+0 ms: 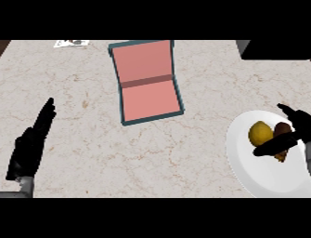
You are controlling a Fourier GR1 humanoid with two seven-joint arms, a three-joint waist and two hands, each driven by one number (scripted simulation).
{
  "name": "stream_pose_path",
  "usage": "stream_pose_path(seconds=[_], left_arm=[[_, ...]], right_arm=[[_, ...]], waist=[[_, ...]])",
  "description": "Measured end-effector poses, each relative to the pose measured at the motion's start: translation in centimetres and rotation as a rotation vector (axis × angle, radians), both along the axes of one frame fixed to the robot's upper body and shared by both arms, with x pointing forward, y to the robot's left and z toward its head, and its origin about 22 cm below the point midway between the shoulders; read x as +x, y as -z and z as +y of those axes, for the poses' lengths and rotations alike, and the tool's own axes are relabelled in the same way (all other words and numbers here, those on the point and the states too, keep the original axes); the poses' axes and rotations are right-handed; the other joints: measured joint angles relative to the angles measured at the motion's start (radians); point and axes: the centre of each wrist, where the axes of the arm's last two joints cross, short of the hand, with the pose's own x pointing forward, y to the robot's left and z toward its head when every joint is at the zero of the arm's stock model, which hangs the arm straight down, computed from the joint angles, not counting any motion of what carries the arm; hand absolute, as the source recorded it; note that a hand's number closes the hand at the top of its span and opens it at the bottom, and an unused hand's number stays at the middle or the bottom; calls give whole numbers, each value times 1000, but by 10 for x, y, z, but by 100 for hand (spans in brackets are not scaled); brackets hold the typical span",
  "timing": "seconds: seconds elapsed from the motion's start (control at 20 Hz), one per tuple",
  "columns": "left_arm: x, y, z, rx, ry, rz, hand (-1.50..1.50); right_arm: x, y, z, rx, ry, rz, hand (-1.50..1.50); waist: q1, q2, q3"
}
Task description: Pick the lemon from the plate and place it in the cardboard box
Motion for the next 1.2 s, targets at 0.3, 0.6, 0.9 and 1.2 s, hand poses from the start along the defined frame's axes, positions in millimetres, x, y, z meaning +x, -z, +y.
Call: stream_pose_path(seconds=[0.3, 0.6, 0.9, 1.2], left_arm=[[2, -1, 3, 5, 1, -5, 0], [0, 2, 8, 5, 1, -5, 0], [1, -1, 0, 6, 10, -2, 0], [-5, 3, 3, 1, 6, -2, 0]], right_arm=[[-4, 11, -1, 2, 10, 0, -150], [6, 18, 2, 4, 12, 3, -150], [9, 28, 8, -8, 5, 13, -150], [6, 35, 8, -6, -4, 21, 150]], waist=[[0, 0, 0], [1, 0, -1], [1, -3, -5], [1, -8, -12]])
